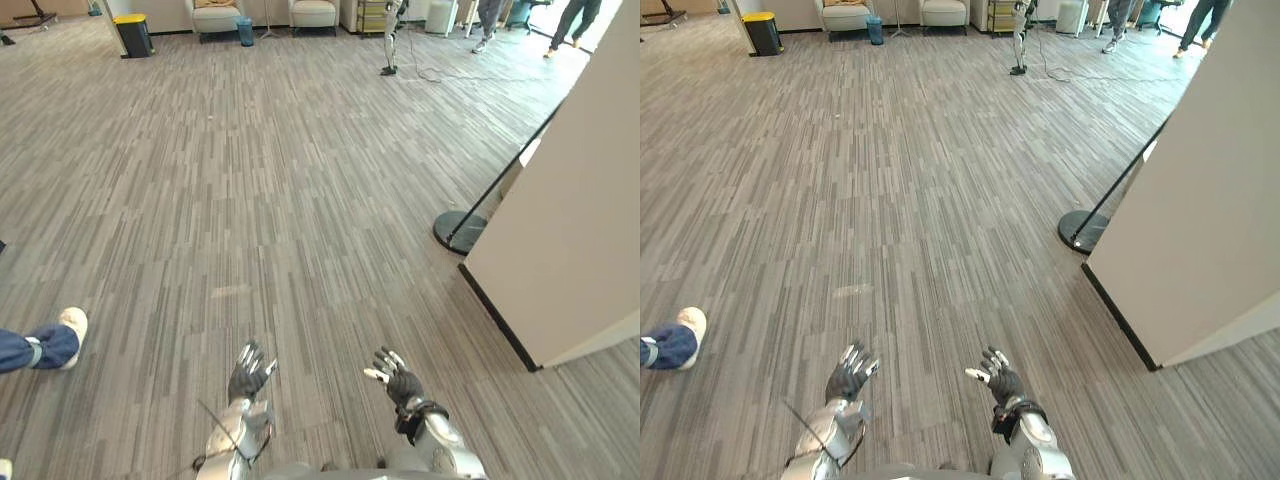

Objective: Organize washtable

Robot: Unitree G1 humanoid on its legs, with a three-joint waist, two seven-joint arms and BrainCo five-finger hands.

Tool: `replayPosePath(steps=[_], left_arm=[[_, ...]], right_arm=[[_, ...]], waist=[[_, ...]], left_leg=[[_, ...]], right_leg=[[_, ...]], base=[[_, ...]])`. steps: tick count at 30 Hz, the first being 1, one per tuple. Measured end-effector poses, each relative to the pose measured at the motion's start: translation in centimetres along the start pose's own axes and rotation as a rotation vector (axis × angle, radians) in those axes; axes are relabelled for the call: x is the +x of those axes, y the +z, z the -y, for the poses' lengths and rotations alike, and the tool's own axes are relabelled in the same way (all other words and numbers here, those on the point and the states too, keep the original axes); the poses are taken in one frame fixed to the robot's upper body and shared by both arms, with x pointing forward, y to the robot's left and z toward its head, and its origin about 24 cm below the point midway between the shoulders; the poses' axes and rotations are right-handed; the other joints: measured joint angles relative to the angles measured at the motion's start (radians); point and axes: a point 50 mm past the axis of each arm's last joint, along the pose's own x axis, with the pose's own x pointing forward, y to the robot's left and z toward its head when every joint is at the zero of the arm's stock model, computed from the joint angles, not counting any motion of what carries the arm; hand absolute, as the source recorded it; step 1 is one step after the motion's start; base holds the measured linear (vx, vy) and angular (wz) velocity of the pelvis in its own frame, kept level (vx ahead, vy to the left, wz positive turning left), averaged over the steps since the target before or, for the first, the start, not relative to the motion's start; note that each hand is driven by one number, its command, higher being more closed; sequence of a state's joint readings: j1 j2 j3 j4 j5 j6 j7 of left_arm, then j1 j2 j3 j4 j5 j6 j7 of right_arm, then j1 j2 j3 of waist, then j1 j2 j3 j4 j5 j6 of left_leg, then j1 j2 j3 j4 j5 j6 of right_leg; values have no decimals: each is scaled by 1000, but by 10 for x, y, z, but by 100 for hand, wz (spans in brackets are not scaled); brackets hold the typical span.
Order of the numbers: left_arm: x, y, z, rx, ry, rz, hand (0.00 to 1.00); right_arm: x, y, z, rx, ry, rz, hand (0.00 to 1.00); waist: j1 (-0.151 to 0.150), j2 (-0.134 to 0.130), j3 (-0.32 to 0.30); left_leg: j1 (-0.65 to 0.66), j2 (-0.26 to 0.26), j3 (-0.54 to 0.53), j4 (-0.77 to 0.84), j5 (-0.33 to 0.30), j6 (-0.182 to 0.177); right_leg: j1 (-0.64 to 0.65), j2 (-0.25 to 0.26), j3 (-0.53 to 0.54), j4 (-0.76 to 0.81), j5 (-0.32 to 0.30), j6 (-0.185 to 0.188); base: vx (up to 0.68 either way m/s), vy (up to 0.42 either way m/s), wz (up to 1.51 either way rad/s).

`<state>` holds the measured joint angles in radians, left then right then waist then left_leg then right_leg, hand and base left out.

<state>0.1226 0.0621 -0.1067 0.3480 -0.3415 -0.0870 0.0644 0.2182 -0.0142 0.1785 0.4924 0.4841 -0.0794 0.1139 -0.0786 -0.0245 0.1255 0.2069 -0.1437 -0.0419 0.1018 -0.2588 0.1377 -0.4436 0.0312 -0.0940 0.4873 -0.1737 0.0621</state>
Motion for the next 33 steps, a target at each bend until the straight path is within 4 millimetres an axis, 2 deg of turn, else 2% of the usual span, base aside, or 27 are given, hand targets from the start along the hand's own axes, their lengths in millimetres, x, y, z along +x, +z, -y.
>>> replayPosePath(steps=[1, 2, 4, 5, 6, 7, 8, 9, 10, 11, 12, 13, 14, 15, 16, 18, 20, 21, 22, 23, 25, 26, 27, 28, 30, 32, 33], left_arm=[[3, 3, 8, 10, -33, 8, 0], [3, 3, 12, 13, -46, 10, 0], [-1, -8, 18, -2, -51, -23, 0], [-5, -14, 20, -23, -45, -39, 0], [-6, -17, 24, -55, -36, -48, 0], [-9, -20, 23, -80, -19, -55, 0], [-13, -24, 17, -110, 22, -66, 0], [-12, -24, 17, -110, 25, -71, 0], [-11, -22, 11, -109, 43, -64, 0], [-11, -20, 2, -105, 77, -59, 0], [-11, -20, 2, -106, 80, -60, 0], [-13, -22, 0, -103, 85, -67, 0], [-14, -23, -1, -103, 87, -70, 0], [-14, -23, 1, -103, 83, -69, 0], [-12, -22, 2, -105, 81, -64, 0], [-10, -19, 2, -104, 87, -54, 0], [-11, -17, 1, -103, 97, -41, 0], [-11, -17, 1, -104, 99, -39, 0], [-12, -18, 1, -104, 104, -40, 0], [-11, -17, 0, -98, 111, -37, 0], [-12, -13, -8, -74, 124, -19, 0], [-11, -10, -10, -64, 124, -10, 0], [-8, -6, -7, -69, 115, 11, 0], [-9, -4, -5, -75, 113, 21, 0], [-10, 0, -4, -81, 108, 47, 0], [-10, 5, -4, -81, 105, 71, 0], [-10, 3, -5, -82, 105, 66, 0]], right_arm=[[-3, 3, -1, 32, -6, 28, 0], [-4, 6, 0, 39, -7, 41, 0], [-8, 8, 0, 48, -6, 57, 0], [-11, 11, 0, 47, 0, 75, 0], [-14, 16, 7, 22, -7, 86, 0], [-12, 21, 6, 2, 7, 90, 0], [-6, 29, 2, -11, 26, 108, 0], [-3, 33, 1, 7, 23, 127, 0], [5, 40, -7, 27, 26, 151, 0], [14, 45, -17, 28, 47, 154, 0], [18, 48, -21, 32, 54, 162, 0], [22, 55, -30, 28, 79, 190, 0], [25, 61, -36, 13, 104, 211, 0], [27, 64, -38, 5, 114, 220, 0], [30, 70, -43, -3, 130, 236, 0], [31, 70, -42, -10, 127, 233, 0], [29, 62, -35, -15, 103, 202, 0], [29, 59, -32, -19, 94, 191, 0], [28, 51, -25, -31, 71, 159, 0], [29, 43, -25, -28, 61, 124, 0], [27, 34, -27, -38, 68, 88, 0], [27, 34, -29, -37, 72, 90, 0], [27, 32, -30, -31, 71, 87, 0], [26, 31, -30, -29, 71, 85, 0], [23, 28, -32, -9, 78, 87, 0], [19, 26, -37, -4, 97, 90, 0], [18, 26, -36, -1, 104, 93, 0]], waist=[[-13, -14, 1], [-22, -19, 0], [-34, -27, -9], [-74, -24, -8], [-63, 30, -14], [-36, 71, -14], [3, 119, -12], [1, 127, -9], [14, 109, 2], [41, 71, 19], [48, 54, 21], [54, 43, 23], [65, 37, 25], [70, 32, 27], [70, 35, 26], [71, 31, 28], [87, 45, 18], [92, 49, 15], [94, 57, 5], [95, 25, -2], [97, -26, -35], [87, -33, -37], [74, -24, -31], [76, -20, -28], [68, 0, -26], [70, -13, -34], [63, -21, -39]], left_leg=[[47, -13, -48, 3, -38, -14], [73, -14, -75, 11, -59, -27], [100, -17, -129, 193, -97, -93], [46, -18, -135, 461, -97, -148], [-76, 46, -62, 767, 43, -294], [-125, 100, 5, 874, 200, -310], [-204, 188, 79, 1029, 365, -279], [-261, 223, 91, 1114, 340, -245], [-344, 269, 132, 1197, 281, -158], [-391, 285, 171, 1195, 223, -128], [-413, 285, 173, 1172, 196, -128], [-456, 287, 173, 1081, 142, -138], [-469, 287, 179, 915, 100, -155], [-475, 285, 176, 802, 87, -168], [-500, 276, 139, 573, 81, -180], [-527, 259, 65, 377, 102, -205], [-544, 248, -22, 154, 164, -261], [-548, 250, -30, 133, 190, -255], [-561, 263, -19, 170, 312, -236], [-577, 248, 34, 264, 328, -208], [-556, 223, 123, 330, 239, -159], [-512, 208, 147, 333, 202, -132], [-427, 201, 176, 304, 173, -110], [-386, 201, 189, 283, 162, -106], [-296, 203, 215, 222, 143, -97], [-247, 204, 233, 174, 123, -90], [-242, 205, 231, 172, 108, -100]], right_leg=[[-11, 0, -3, -213, 83, 21], [-25, -4, 4, -264, 115, 16], [-21, -12, 9, -270, 174, -79], [23, -23, -28, -209, 246, -144], [44, 8, -37, -134, 296, -175], [67, 50, -33, -120, 259, -182], [137, 108, -9, -149, 229, -192], [173, 120, -11, -168, 213, -198], [250, 127, 17, -208, 196, -208], [330, 118, 83, -243, 192, -213], [367, 106, 104, -266, 191, -213], [438, 92, 141, -305, 189, -209], [489, 75, 178, -324, 171, -179], [508, 68, 195, -326, 152, -150], [546, 52, 223, -326, 105, -114], [581, 31, 257, -324, 47, -95], [622, 2, 312, -285, -64, -67], [634, -4, 327, -270, -97, -60], [652, -19, 365, -231, -159, -44], [651, -54, 395, -180, -189, -12], [584, -96, 426, -12, -160, 3], [531, -96, 416, 133, -80, 5], [467, -104, 391, 291, -26, 6], [447, -104, 367, 324, -36, 1], [384, -106, 276, 323, -68, -11], [314, -99, 165, 229, -96, 3], [300, -71, 122, 61, -91, 0]], base=[[909, 12, 89], [1019, -32, 109], [956, -82, 135], [986, -108, 157], [954, -113, 95], [695, -59, -40], [848, -60, -76], [1016, -79, -60], [996, -97, -41], [805, -72, -60], [758, -18, -76], [709, 50, -68], [691, 80, -69], [778, 178, -67], [614, 186, -51], [529, 211, -47], [576, 312, -74], [735, 491, -81], [607, 463, -74], [585, 475, -89], [498, 402, -83], [694, 585, -73], [522, 488, -61], [361, 395, -49], [202, 270, -37], [186, 193, -25], [124, 89, 5]])
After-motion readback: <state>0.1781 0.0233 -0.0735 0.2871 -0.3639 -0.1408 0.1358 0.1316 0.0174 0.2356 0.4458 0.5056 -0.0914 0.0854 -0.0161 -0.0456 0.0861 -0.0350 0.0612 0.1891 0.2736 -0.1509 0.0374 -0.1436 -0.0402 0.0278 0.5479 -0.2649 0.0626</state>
